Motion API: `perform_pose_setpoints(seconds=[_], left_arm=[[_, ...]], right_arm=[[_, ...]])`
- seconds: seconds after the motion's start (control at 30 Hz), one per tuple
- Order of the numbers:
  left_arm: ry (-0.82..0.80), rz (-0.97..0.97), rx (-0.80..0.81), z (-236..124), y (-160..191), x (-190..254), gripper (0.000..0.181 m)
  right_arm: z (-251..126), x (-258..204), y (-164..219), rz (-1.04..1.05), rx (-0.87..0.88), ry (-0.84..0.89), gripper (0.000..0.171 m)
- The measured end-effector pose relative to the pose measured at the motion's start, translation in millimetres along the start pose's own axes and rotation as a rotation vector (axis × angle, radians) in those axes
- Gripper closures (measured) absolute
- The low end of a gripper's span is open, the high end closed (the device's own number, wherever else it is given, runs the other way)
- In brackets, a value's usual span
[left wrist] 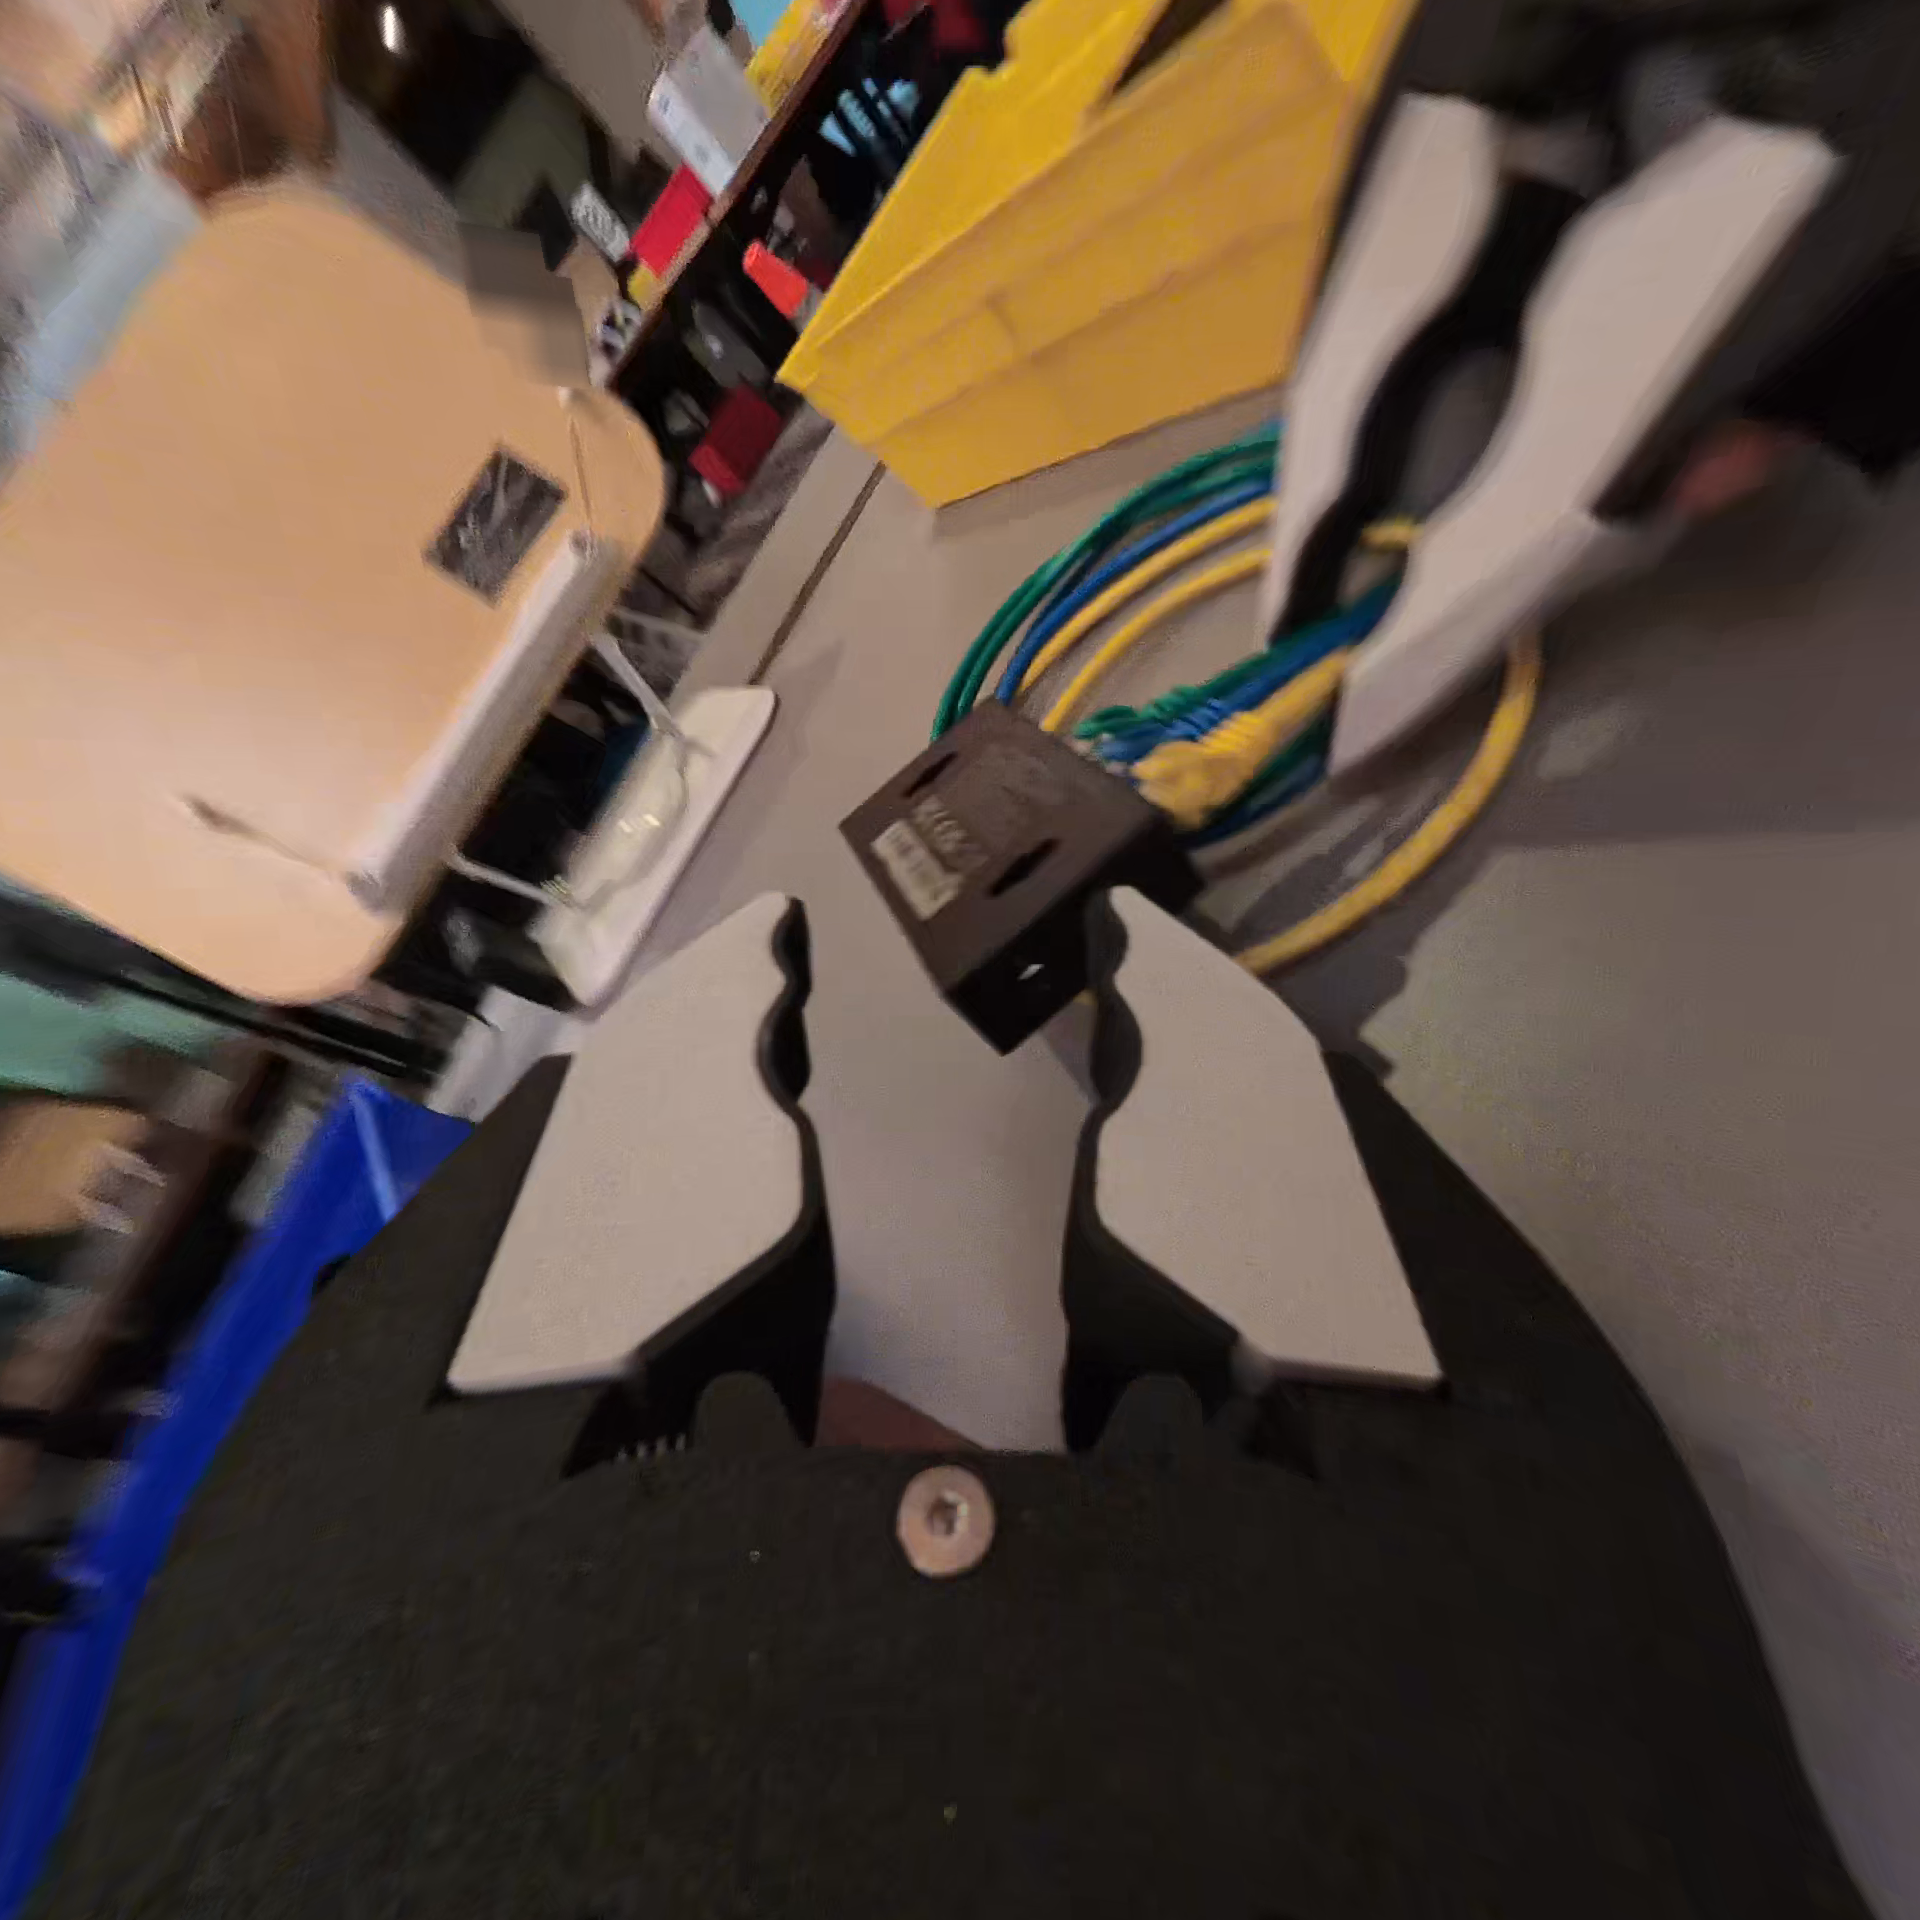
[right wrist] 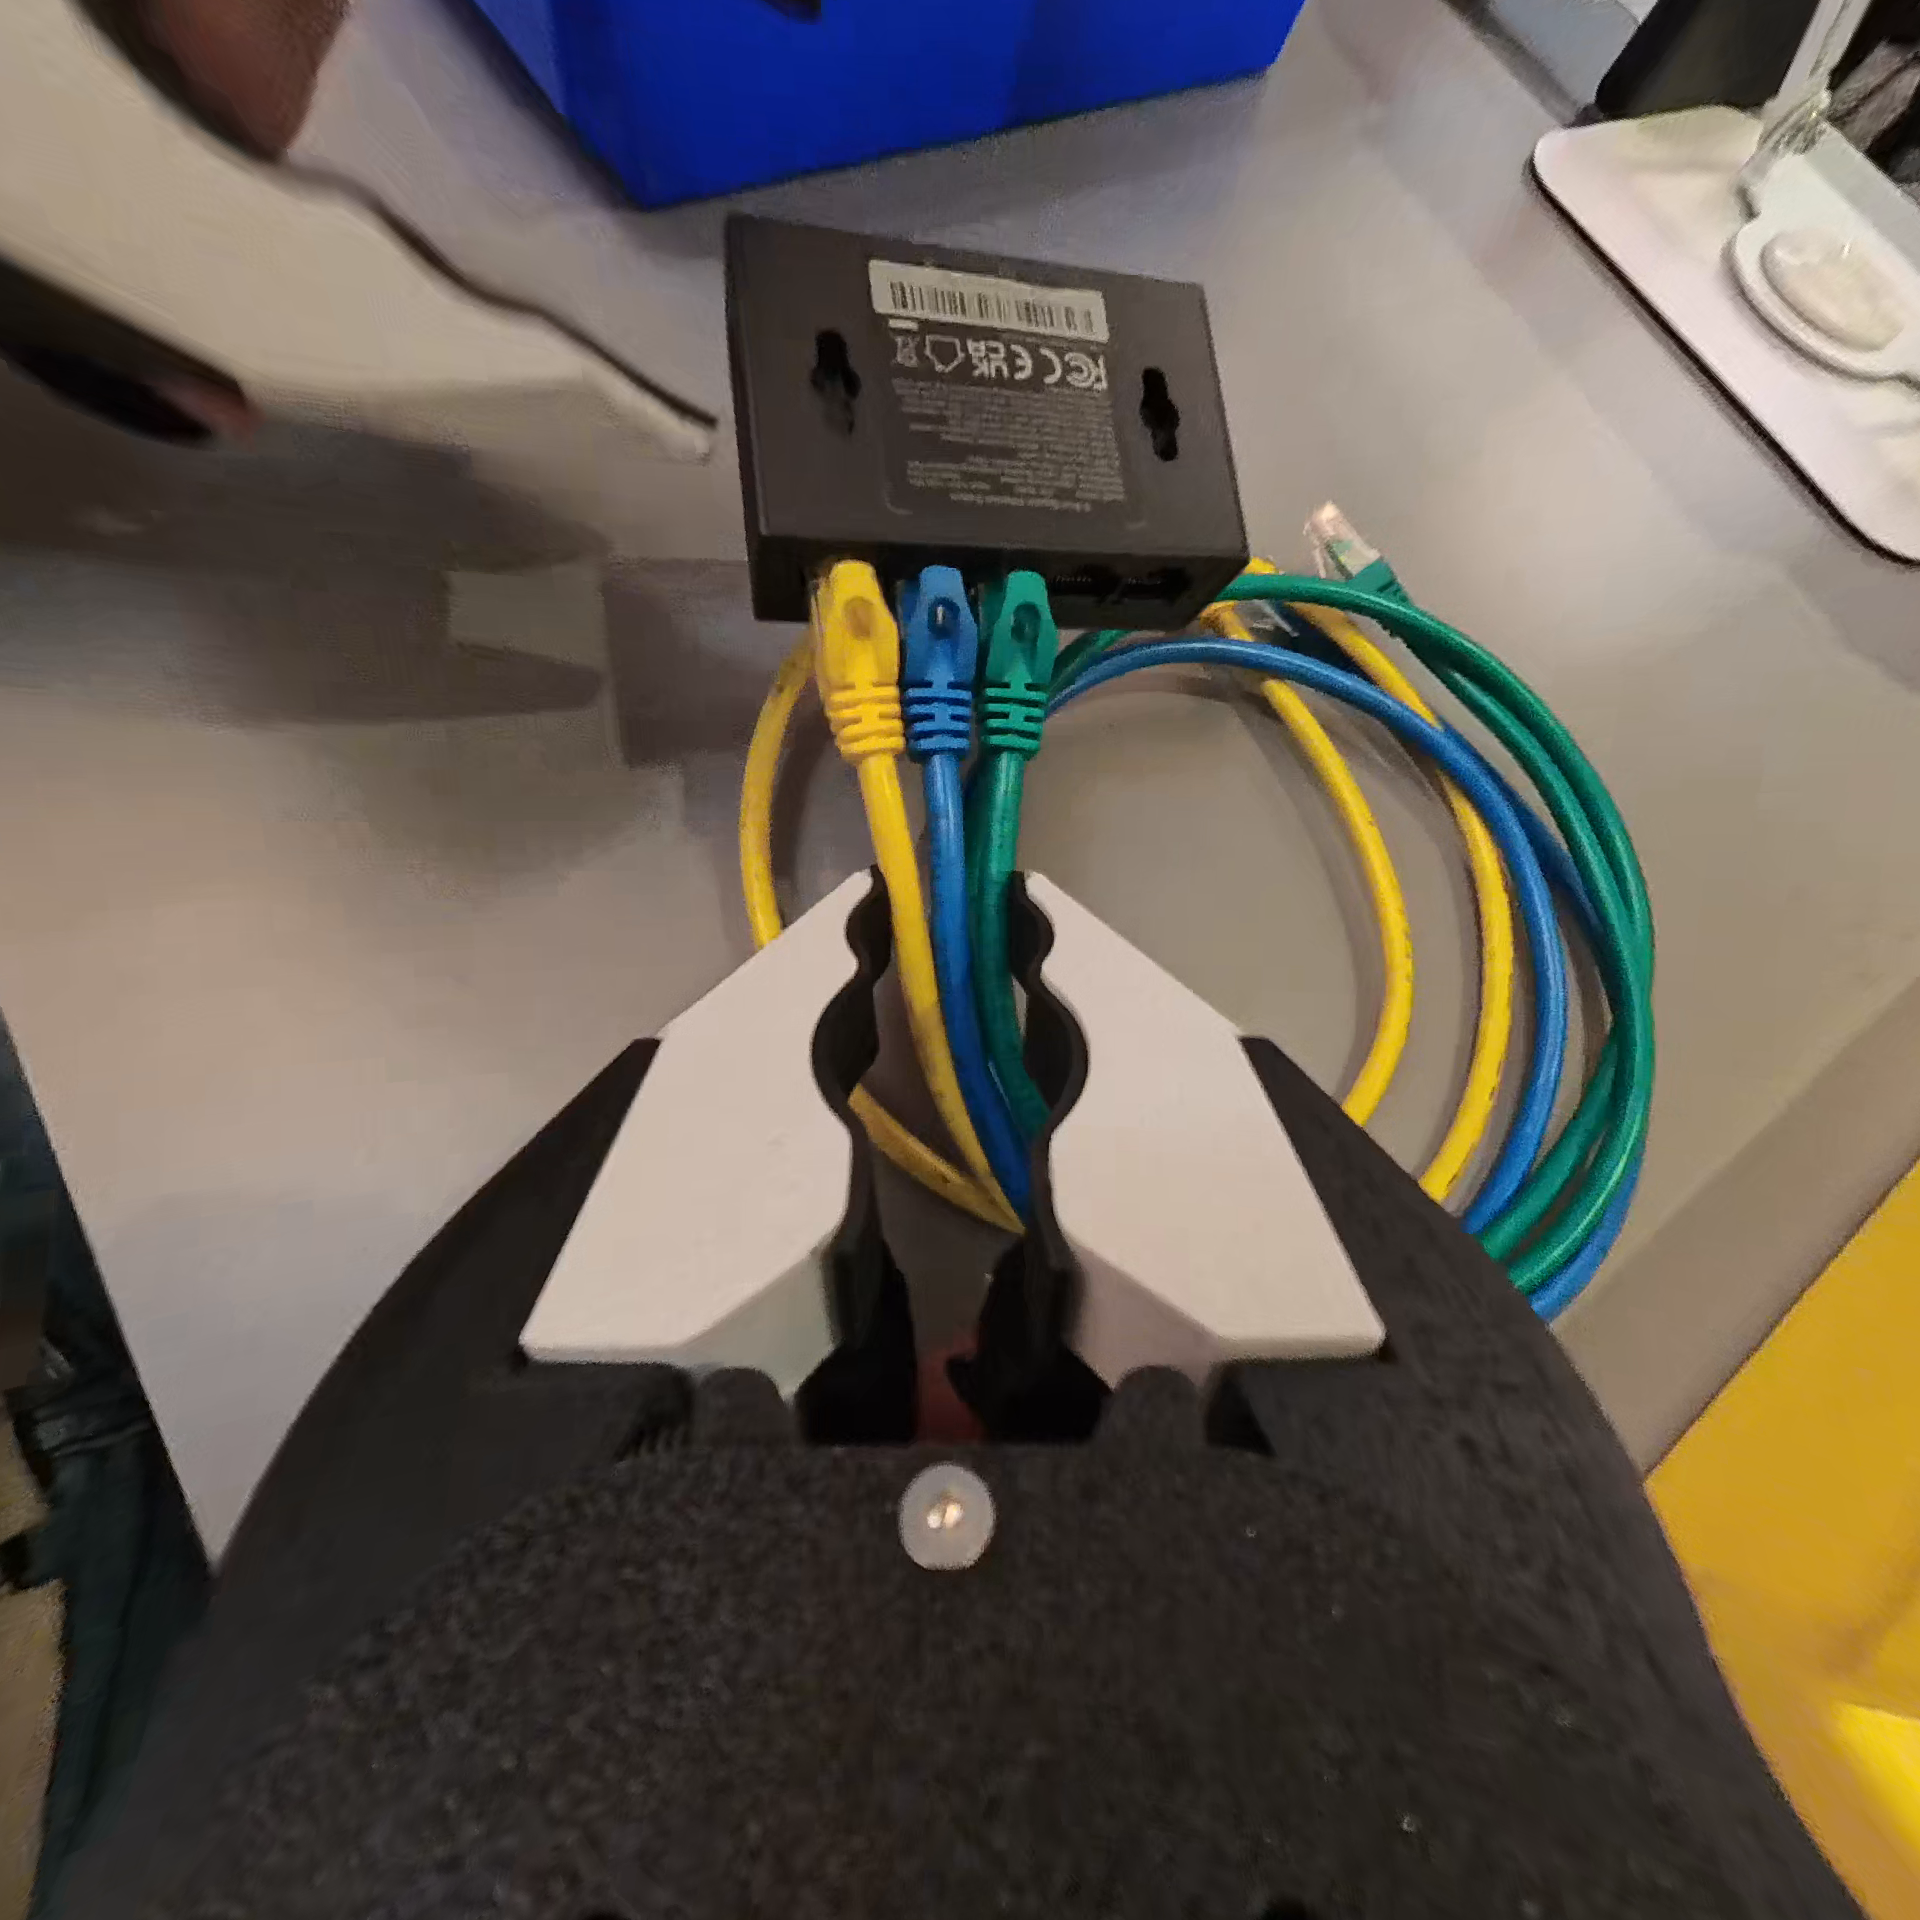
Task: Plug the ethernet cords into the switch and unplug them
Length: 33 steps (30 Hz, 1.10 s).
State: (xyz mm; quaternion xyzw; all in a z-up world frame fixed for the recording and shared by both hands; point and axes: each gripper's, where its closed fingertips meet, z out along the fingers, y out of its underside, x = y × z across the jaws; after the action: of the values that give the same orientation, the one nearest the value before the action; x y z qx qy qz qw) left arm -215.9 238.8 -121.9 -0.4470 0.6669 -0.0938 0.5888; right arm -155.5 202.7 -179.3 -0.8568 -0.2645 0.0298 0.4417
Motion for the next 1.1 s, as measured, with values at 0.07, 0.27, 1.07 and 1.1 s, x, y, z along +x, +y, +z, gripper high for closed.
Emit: perform_pose_setpoints(seconds=[0.07, 0.27, 1.07, 1.1], left_arm=[[-0.025, 0.212, -0.085, 5, 6, 11, 0.134], [-0.058, 0.465, -0.180, 14, 16, 19, 0.129], [-0.129, 0.377, -0.150, 25, 13, 2, 0.152], [-0.136, 0.393, -0.150, 24, 12, 2, 0.152]], right_arm=[[-1, -2, -4, 0.022, -0.006, -0.005, 0.149], [-7, -13, -13, 0.006, -0.024, -0.023, 0.149], [-16, -31, -66, -0.812, 0.235, 0.208, 0.134], [-11, -31, -68, -0.851, 0.235, 0.219, 0.136]])
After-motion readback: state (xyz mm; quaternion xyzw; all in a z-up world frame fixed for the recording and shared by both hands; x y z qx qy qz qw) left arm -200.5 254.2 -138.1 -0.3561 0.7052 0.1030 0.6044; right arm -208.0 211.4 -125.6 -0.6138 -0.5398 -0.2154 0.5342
